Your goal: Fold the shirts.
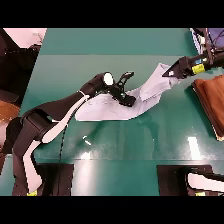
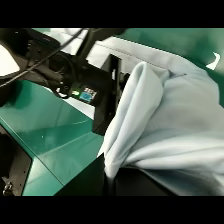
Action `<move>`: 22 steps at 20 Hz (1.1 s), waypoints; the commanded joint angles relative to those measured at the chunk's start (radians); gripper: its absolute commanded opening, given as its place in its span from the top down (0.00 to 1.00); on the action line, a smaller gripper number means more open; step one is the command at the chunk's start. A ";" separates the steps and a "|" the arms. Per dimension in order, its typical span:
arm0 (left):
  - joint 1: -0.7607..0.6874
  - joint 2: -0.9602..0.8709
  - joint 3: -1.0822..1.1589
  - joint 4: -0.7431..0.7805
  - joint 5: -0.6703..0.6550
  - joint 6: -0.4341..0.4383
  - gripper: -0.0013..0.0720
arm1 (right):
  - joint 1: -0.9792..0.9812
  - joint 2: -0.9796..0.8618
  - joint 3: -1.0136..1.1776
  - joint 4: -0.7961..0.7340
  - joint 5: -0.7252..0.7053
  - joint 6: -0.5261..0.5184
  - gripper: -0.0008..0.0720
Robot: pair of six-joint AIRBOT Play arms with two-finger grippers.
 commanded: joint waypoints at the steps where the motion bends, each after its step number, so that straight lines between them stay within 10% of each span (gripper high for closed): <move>1: 0.002 -0.002 0.020 0.019 -0.019 -0.004 0.95 | 0.050 0.000 0.035 -0.010 0.000 0.012 0.97; 22: 0.571 0.381 0.069 0.176 -0.369 0.034 0.95 | 0.652 -0.372 0.219 -0.023 -0.438 -0.024 0.95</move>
